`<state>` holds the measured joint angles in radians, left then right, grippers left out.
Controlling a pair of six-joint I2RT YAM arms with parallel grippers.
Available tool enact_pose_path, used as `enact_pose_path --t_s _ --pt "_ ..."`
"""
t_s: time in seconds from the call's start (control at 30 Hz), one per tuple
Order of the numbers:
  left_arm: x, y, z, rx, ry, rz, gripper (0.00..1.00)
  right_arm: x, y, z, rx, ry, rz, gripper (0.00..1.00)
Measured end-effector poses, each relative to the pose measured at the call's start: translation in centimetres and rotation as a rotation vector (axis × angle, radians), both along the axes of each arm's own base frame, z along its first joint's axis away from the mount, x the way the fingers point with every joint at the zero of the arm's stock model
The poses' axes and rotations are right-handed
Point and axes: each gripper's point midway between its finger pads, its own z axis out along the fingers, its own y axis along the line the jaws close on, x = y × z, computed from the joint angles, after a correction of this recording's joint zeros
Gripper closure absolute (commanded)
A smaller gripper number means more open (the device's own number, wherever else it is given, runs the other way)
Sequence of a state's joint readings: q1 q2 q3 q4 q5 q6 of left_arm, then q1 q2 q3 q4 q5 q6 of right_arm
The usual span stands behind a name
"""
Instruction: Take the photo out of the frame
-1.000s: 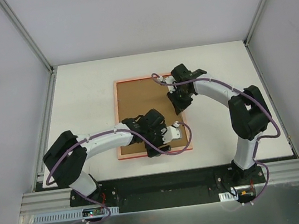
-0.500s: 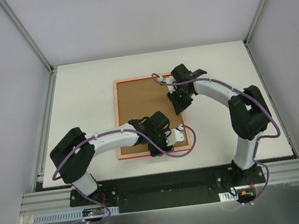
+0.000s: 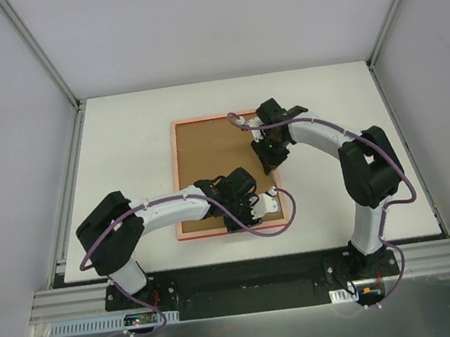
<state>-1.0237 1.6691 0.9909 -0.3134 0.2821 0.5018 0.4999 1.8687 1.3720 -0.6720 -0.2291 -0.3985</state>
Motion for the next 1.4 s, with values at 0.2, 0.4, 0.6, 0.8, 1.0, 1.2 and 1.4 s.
enact_pose_path --t_s 0.2,0.4,0.6,0.8,1.0,1.2,1.4 --pt "-0.2 -0.3 0.0 0.016 0.012 0.028 0.79 -0.1 0.0 0.0 -0.004 -0.001 -0.004 1.00" --pt "0.0 -0.8 -0.2 0.053 0.026 0.096 0.92 -0.8 -0.5 0.0 -0.016 -0.003 -0.014 1.00" --pt "0.2 -1.0 -0.2 0.073 0.040 0.132 0.93 -1.4 -0.8 -0.1 -0.019 0.006 -0.028 1.00" --pt "0.5 -1.3 -0.1 0.064 0.032 0.138 0.81 -2.5 -0.9 -0.2 -0.020 0.052 -0.035 1.00" --pt "1.2 -1.6 -0.1 0.047 0.001 0.140 0.55 -2.1 -0.7 1.4 -0.005 0.060 -0.031 1.00" --pt "2.6 -0.3 0.5 0.048 -0.045 0.138 0.26 3.2 -0.6 6.2 0.070 -0.097 -0.048 1.00" --pt "8.2 2.0 4.7 -0.039 -0.110 0.280 0.20 7.7 -2.0 8.8 0.099 -0.223 -0.098 1.00"
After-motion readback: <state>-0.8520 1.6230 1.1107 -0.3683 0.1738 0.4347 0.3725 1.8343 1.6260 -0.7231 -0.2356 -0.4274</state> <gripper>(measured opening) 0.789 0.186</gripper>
